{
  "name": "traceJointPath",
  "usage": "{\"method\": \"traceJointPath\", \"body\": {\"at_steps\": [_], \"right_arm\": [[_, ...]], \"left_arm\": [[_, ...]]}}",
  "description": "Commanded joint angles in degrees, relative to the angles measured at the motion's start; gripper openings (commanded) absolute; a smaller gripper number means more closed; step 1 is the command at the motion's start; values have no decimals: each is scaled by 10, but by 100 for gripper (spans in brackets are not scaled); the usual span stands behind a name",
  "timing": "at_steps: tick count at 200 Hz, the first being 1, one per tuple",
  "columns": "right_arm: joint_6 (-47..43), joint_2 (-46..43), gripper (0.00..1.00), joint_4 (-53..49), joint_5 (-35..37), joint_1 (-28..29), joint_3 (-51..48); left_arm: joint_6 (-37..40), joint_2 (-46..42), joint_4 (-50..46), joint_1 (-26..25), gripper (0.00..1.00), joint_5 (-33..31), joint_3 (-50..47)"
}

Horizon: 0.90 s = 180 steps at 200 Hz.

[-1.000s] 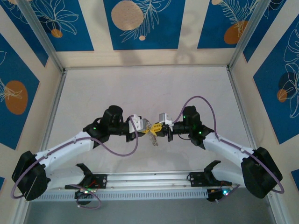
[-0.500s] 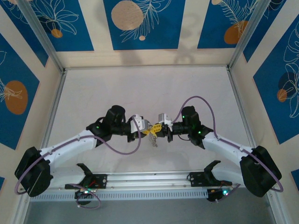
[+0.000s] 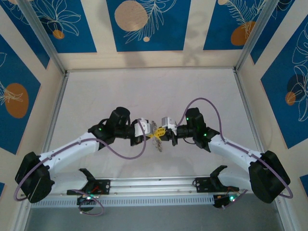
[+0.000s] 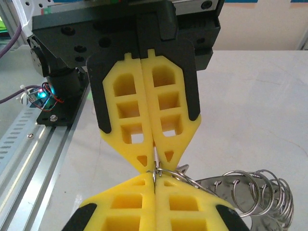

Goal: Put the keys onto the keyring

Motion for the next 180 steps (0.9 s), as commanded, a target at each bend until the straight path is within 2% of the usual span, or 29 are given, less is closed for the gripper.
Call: {"method": "traceJointPath", "body": {"at_steps": [1, 35, 59, 81, 124, 156, 180], "right_arm": [[-57, -16, 6, -89, 18, 7, 37], [-107, -18, 18, -178, 66, 16, 68], [-122, -24, 24, -208, 55, 16, 79], [-133, -43, 28, -207, 28, 14, 74], [-151, -87, 35, -133, 34, 3, 33], [-169, -77, 39, -105, 24, 5, 31], [-188, -62, 42, -112, 12, 19, 40]], "left_arm": [[46, 5, -112, -7, 0, -71, 58], [66, 12, -167, -23, 0, -111, 95], [85, 5, -174, -30, 0, -109, 95], [104, -6, -170, -29, 0, -89, 85], [172, -23, -191, -30, 0, -26, 81], [219, -32, -196, -30, 0, 35, 77], [221, -26, -197, -30, 0, 49, 82]]}}
